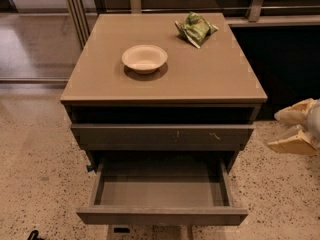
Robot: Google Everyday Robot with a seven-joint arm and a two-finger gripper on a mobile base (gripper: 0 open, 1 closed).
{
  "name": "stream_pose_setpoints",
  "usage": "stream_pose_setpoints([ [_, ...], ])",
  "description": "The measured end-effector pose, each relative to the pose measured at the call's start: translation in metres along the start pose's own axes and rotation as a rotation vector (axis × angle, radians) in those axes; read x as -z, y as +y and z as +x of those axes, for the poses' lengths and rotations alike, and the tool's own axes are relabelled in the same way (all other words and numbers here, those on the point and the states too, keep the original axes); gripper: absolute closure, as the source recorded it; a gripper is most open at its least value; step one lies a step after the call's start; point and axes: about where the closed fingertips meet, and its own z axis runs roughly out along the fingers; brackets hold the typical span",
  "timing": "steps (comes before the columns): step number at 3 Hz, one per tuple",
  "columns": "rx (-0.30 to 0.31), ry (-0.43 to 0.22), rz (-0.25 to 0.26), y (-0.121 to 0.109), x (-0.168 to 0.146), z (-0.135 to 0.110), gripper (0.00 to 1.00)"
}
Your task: Close middle drawer
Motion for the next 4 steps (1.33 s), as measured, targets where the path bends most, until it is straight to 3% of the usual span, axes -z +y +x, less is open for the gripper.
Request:
stream_pose_setpoints([
  [2,0.005,-0.003,-0.001,0.002,0.0,-0.001,0.97],
  [3,-0.008,-0.049,0.002,0.018,-0.015,0.01,1.0],
  [4,-0.074,-0.081,0.018,0.044,-0.05,0.037,1.0],
])
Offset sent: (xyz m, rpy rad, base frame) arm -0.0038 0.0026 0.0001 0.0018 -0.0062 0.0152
